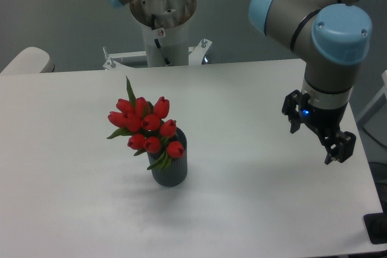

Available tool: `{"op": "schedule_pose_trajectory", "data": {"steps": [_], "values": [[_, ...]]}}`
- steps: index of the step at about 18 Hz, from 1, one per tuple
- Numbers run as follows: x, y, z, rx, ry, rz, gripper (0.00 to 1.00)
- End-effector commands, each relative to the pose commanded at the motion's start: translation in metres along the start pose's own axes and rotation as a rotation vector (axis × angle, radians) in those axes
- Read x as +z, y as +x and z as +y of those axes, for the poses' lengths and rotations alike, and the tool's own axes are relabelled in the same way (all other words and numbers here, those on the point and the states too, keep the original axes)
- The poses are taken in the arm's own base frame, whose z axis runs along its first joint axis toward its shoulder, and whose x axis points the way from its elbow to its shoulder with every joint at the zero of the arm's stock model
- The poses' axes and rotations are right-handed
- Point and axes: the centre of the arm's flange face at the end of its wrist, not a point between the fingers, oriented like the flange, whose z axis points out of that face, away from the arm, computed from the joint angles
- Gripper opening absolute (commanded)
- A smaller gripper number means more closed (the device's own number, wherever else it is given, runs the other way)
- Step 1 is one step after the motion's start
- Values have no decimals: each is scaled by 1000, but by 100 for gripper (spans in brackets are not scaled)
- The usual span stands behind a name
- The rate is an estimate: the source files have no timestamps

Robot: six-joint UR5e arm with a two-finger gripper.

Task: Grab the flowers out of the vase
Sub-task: 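Move the open gripper from its start pose toward the red tulip bouquet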

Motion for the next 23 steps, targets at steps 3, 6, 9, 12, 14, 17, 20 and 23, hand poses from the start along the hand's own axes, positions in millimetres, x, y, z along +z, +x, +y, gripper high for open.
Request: {"op": "schedule_pose_trajectory", "data": {"steps": [3, 6, 9, 12, 14, 17, 20, 23], "values": [[-2, 7, 1, -3, 9, 3, 100], [-2, 17, 5, -9, 18, 13, 100], [-5, 31, -1, -30, 100, 24, 100], [-8, 45, 6, -52, 170, 36, 100], [-11, 57, 22, -71, 186, 41, 100], [0, 66, 34, -90, 190, 64, 100], [2, 75, 33, -105, 222, 76, 100], [8, 93, 29, -123, 275, 100, 100]]}}
